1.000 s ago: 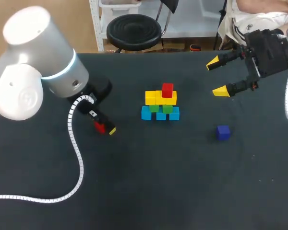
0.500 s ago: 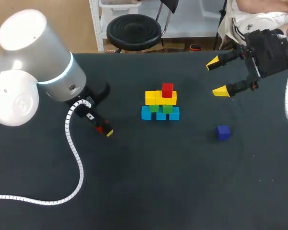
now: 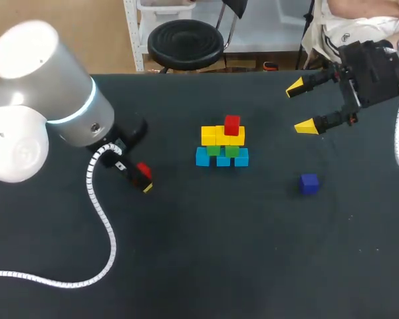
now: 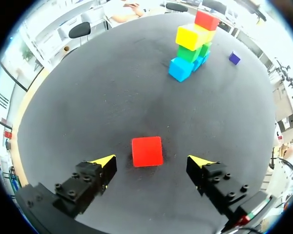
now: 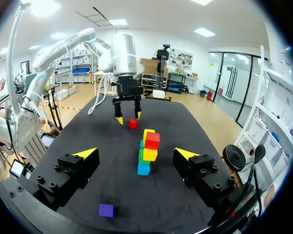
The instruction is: Place the blue cubes, place green cubes on the blue cubes, place the yellow cubes on the green cubes, then place the red cubes on the yellow cubes, and place purple cube on the red cubes.
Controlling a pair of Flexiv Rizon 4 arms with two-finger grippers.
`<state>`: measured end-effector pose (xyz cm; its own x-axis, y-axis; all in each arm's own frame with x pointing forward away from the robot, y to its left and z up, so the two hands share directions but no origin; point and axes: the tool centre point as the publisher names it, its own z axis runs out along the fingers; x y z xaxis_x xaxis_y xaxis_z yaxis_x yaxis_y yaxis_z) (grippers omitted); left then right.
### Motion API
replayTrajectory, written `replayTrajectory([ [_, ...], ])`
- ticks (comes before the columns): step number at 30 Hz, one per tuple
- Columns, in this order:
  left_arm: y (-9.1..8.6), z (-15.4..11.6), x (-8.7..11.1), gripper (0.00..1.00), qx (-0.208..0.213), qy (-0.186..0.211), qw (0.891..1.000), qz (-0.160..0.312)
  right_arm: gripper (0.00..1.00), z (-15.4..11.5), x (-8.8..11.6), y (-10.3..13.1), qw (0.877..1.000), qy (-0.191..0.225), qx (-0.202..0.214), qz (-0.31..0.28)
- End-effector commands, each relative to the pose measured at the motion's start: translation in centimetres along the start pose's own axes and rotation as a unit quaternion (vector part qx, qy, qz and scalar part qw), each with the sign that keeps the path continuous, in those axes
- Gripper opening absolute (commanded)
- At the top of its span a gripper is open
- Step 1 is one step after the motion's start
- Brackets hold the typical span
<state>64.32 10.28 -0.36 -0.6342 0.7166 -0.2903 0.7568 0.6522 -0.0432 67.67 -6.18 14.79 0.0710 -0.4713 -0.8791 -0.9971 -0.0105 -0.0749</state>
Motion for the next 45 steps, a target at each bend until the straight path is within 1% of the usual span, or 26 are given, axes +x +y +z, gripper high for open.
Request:
replayTrajectory([
  [1, 0.12, 0.65, -0.55, 0.99, 0.003, 0.001, 1.0, 0.002, 1.0, 0.02, 0.04, -0.02, 1.0, -0.001, 0.0, -0.001],
  [7, 0.14, 0.44, -0.79, 0.96, 0.003, -0.003, 1.0, 0.003, 1.0, 0.02, 0.04, -0.02, 1.0, -0.001, 0.0, -0.001],
  [9, 0.24, 0.38, -0.73, 0.99, 0.003, -0.005, 1.0, 0.001, 1.0, 0.02, 0.04, -0.02, 1.0, -0.001, 0.0, -0.001],
  [12, 0.38, 0.29, -0.54, 0.98, 0.003, -0.005, 1.0, -0.002, 1.0, 0.02, 0.04, -0.02, 1.0, -0.001, 0.0, -0.001],
  [15, 0.51, 0.11, -0.36, 0.91, 0.002, -0.007, 1.0, -0.004, 1.0, 0.02, 0.04, -0.02, 1.0, -0.001, 0.0, -0.001],
  [16, 0.55, 0.05, -0.32, 0.82, 0.001, -0.008, 1.0, -0.005, 1.0, 0.02, 0.04, -0.02, 1.0, -0.001, 0.0, -0.001],
  [17, 0.59, 0.0, -0.29, 0.76, 0.001, -0.009, 1.0, -0.006, 1.0, 0.02, 0.04, -0.02, 1.0, -0.001, 0.0, -0.001],
  [18, 0.63, -0.04, -0.27, 0.73, 0.0, -0.009, 1.0, -0.006, 1.0, 0.02, 0.04, -0.02, 1.0, -0.001, 0.0, -0.001],
  [23, 0.79, -0.06, -0.37, 0.74, -0.001, -0.011, 1.0, -0.008, 1.0, 0.02, 0.04, -0.02, 1.0, -0.001, 0.0, -0.001],
  [24, 0.81, -0.01, -0.44, 0.82, 0.0, -0.011, 1.0, -0.008, 1.0, 0.02, 0.04, -0.02, 1.0, -0.001, 0.0, -0.001],
  [25, 0.82, 0.07, -0.51, 0.85, 0.0, -0.011, 1.0, -0.008, 1.0, 0.02, 0.04, -0.02, 1.0, -0.001, 0.0, -0.001],
  [29, 0.8, 0.31, -0.69, 0.86, 0.002, -0.011, 1.0, -0.008, 1.0, 0.02, 0.04, -0.02, 1.0, -0.001, 0.0, -0.001],
  [31, 0.74, 0.4, -0.78, 0.84, 0.003, -0.011, 1.0, -0.007, 1.0, 0.02, 0.04, -0.02, 1.0, -0.001, 0.0, -0.001],
  [32, 0.73, 0.41, -0.79, 0.79, 0.003, -0.012, 1.0, -0.006, 1.0, 0.02, 0.04, -0.02, 1.0, -0.001, 0.0, -0.001],
  [33, 0.72, 0.41, -0.79, 0.67, 0.003, -0.012, 1.0, -0.006, 1.0, 0.02, 0.04, -0.02, 1.0, -0.001, 0.0, -0.001],
  [34, 0.72, 0.42, -0.8, 0.49, 0.003, -0.012, 1.0, -0.005, 1.0, 0.02, 0.04, -0.02, 1.0, -0.001, 0.0, -0.001],
  [36, 0.72, 0.44, -0.78, 0.47, 0.004, -0.013, 1.0, -0.007, 1.0, 0.02, 0.04, -0.02, 1.0, -0.001, 0.0, -0.001],
  [38, 0.74, 0.49, -0.74, 0.36, 0.006, -0.013, 1.0, -0.006, 1.0, 0.02, 0.04, -0.02, 1.0, -0.001, 0.0, -0.001],
  [39, 0.75, 0.51, -0.71, 0.25, 0.006, -0.012, 1.0, -0.006, 1.0, 0.02, 0.04, -0.02, 1.0, -0.001, 0.0, -0.001],
  [40, 0.76, 0.52, -0.69, 0.08, 0.007, -0.012, 1.0, -0.006, 1.0, 0.02, 0.04, -0.02, 1.0, -0.001, 0.0, -0.001],
  [41, 0.76, 0.53, -0.68, 0.0, 0.007, -0.013, 1.0, -0.006, 1.0, 0.02, 0.04, -0.02, 1.0, -0.001, 0.0, -0.001],
  [45, 0.53, 0.37, -0.59, 0.0, 0.012, -0.019, 1.0, 0.01, 1.0, 0.02, 0.04, -0.02, 1.0, -0.001, 0.0, -0.001],
])
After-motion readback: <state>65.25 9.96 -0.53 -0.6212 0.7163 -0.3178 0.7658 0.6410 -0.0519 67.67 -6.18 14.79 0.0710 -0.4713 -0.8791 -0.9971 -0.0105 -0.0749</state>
